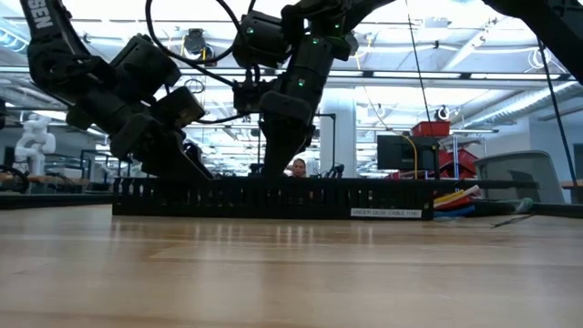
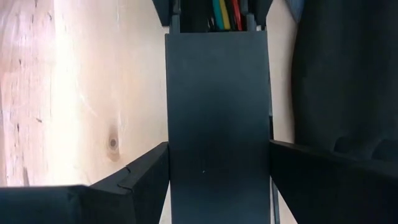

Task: Ziptie cables
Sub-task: Close the cable duct

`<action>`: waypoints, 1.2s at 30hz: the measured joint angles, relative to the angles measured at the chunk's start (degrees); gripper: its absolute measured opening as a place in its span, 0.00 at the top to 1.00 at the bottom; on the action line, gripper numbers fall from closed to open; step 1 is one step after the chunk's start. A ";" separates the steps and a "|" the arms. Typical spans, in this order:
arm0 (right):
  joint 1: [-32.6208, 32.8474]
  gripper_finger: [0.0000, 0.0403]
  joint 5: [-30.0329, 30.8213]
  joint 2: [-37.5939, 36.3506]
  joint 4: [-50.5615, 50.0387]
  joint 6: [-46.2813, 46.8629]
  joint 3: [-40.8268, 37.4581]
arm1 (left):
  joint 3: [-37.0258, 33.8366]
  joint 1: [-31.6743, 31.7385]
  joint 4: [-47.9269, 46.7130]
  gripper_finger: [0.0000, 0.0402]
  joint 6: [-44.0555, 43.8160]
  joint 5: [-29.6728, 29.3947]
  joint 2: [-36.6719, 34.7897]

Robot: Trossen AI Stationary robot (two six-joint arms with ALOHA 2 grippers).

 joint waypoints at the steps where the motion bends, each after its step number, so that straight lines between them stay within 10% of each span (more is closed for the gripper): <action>1: 0.00 0.38 0.00 0.02 0.54 -0.02 -0.02 | 0.00 0.00 -0.08 0.44 0.00 -0.02 0.02; 36: 0.35 0.38 -1.51 -0.13 6.56 -0.79 0.13 | -0.22 -0.04 3.52 0.44 4.48 -4.24 0.22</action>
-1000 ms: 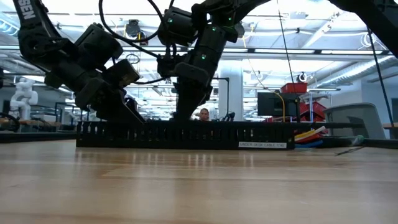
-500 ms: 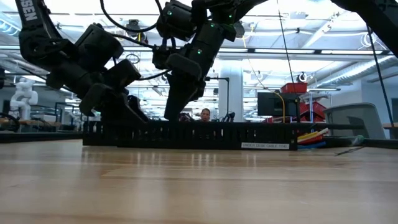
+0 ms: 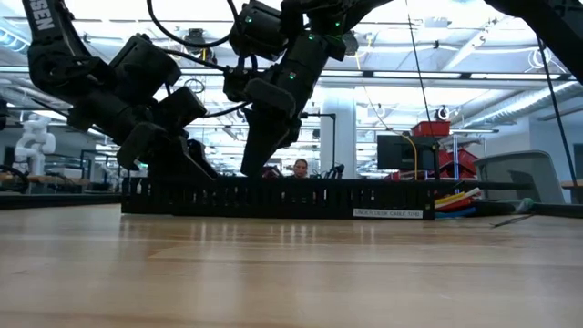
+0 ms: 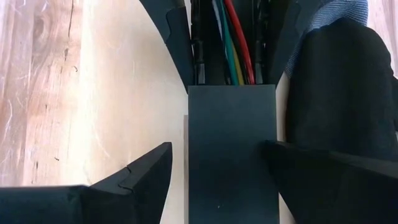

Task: Ziptie cables
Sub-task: Close the cable duct

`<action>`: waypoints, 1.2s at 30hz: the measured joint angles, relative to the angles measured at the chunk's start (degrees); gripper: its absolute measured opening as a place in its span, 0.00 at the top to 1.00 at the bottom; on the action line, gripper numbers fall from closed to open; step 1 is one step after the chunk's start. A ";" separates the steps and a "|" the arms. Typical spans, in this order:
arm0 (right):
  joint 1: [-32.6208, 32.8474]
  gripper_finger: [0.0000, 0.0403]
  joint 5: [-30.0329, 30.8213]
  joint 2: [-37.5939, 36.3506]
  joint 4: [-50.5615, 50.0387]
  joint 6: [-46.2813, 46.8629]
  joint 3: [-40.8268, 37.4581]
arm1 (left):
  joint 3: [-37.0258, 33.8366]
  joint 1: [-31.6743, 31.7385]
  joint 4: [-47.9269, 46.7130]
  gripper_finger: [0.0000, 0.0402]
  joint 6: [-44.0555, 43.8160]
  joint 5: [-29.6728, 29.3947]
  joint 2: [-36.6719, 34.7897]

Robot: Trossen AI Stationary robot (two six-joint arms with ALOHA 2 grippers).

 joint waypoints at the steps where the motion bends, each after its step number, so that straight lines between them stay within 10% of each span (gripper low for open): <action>1: 0.00 0.38 0.00 0.00 -0.04 0.00 0.00 | 0.00 0.00 0.00 0.44 0.01 -0.04 0.00; 23: 0.02 0.38 0.22 -0.09 1.73 -0.31 -0.11 | 0.20 0.02 0.33 0.03 -0.04 -1.18 -0.15; 36: -0.15 0.22 0.24 -0.57 -0.41 1.02 0.83 | 0.46 0.02 -4.08 0.00 -4.49 -1.18 -1.87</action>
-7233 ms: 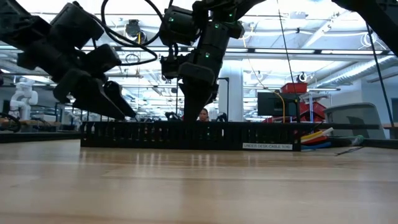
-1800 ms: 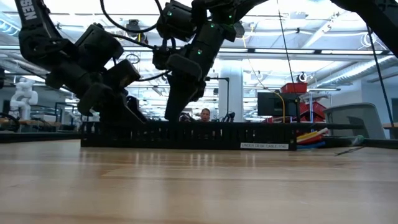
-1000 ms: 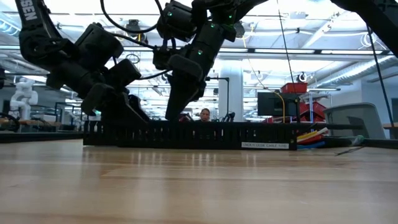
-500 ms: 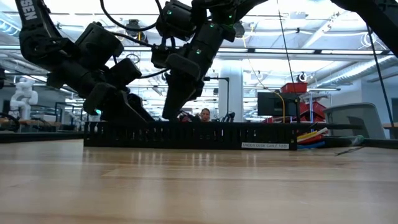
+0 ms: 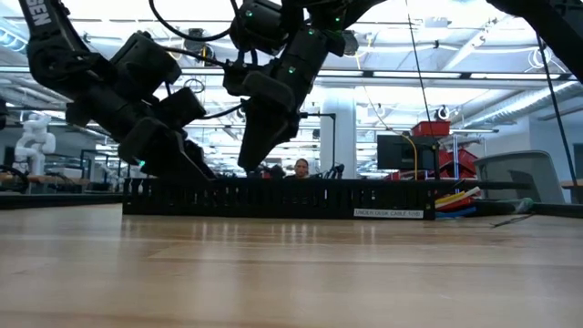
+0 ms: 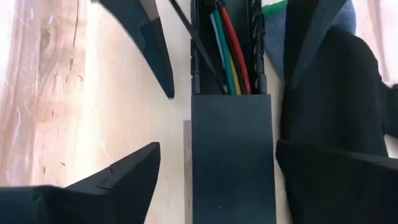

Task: Ziptie cables
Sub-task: Close the cable duct

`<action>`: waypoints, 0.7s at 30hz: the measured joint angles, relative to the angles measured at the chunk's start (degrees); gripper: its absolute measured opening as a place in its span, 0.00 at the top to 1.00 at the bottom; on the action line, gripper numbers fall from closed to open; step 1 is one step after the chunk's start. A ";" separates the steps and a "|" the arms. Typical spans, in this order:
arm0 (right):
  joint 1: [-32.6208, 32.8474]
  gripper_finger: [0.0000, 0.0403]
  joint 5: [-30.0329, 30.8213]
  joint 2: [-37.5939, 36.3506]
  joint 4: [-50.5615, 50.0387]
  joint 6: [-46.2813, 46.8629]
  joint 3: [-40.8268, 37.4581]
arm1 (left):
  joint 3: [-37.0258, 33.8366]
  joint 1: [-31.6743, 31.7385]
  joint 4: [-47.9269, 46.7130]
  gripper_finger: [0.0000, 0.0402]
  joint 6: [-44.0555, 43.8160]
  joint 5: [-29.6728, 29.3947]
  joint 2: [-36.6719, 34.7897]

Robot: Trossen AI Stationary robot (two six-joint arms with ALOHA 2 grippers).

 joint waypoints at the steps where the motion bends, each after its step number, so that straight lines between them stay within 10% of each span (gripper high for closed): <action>1: -0.08 0.21 0.02 0.00 -0.02 -0.75 0.00 | 0.12 -0.02 -1.32 0.00 -0.01 0.00 -0.62; 21: -1.49 0.19 1.46 2.14 -4.66 -1.67 -0.60 | 0.15 -0.07 -4.63 0.00 4.66 -0.24 -3.00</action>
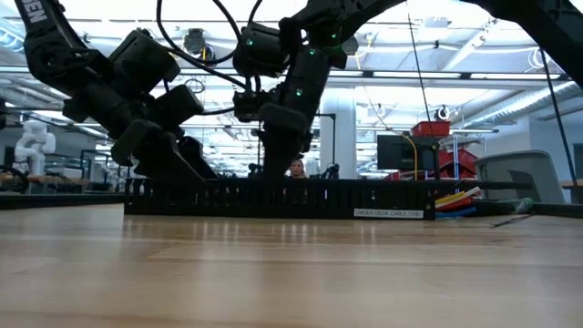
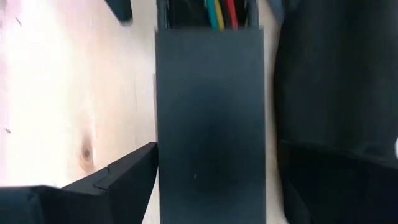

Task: Ziptie cables
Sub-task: Close the cable duct

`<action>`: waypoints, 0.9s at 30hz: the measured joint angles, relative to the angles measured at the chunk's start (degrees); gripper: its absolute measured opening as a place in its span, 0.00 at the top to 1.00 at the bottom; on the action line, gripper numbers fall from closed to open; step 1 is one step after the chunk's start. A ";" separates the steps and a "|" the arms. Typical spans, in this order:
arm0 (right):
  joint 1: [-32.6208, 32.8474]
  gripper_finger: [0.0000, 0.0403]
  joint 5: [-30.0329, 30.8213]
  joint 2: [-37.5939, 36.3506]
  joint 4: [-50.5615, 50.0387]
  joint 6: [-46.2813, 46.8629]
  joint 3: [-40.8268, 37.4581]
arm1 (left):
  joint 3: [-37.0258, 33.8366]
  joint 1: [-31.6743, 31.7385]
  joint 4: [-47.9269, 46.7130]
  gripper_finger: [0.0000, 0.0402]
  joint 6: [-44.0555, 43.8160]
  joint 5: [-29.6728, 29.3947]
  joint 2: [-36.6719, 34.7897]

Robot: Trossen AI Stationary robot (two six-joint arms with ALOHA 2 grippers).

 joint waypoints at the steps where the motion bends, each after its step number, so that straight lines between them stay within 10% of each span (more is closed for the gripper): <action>1: 0.00 0.19 0.00 0.02 -0.63 0.27 -0.10 | 0.00 0.00 0.08 0.00 0.00 0.00 0.00; 27: 0.48 0.39 -1.22 0.02 -1.22 1.43 -0.12 | 0.00 0.00 0.00 0.00 -0.11 0.02 0.00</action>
